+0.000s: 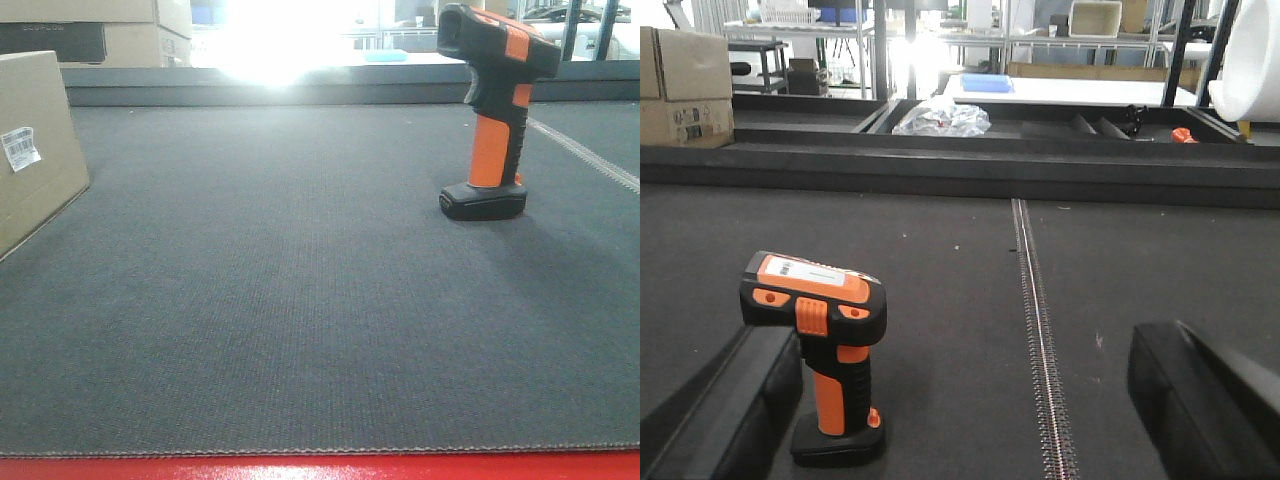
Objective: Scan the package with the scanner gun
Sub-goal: 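Open the left gripper and close it around the tan box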
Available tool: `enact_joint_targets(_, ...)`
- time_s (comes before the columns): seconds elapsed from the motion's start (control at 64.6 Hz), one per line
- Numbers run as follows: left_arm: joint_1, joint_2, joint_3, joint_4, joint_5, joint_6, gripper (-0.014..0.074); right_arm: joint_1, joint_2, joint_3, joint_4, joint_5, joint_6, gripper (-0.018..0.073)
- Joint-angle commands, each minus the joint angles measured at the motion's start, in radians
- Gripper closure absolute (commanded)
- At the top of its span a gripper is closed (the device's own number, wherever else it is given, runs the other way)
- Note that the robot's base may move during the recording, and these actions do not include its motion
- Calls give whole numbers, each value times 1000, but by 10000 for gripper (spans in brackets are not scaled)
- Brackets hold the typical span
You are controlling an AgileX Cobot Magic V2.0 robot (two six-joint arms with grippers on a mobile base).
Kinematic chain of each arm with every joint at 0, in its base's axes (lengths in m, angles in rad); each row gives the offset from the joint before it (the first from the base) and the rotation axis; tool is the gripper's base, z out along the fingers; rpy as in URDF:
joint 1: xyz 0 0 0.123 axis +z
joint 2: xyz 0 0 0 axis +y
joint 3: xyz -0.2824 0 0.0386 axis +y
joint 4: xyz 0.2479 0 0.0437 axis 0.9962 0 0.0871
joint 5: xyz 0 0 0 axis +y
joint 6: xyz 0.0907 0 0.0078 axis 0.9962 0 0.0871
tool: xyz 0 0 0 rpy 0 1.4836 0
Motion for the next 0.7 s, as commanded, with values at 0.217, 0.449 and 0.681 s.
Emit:
enact_joint_targets(0.217, 18, 448, -445, 0, 481, -8, 15, 26, 19, -6, 0, -52, 0, -10)
enact_joint_targets(0.449, 113, 754, -732, 0, 728, -1, 15, 52, 19, -6, 0, -52, 0, -10)
enact_joint_targets(0.681, 107, 940, -796, 0, 738, 28, 15, 52, 19, -6, 0, -52, 0, -10)
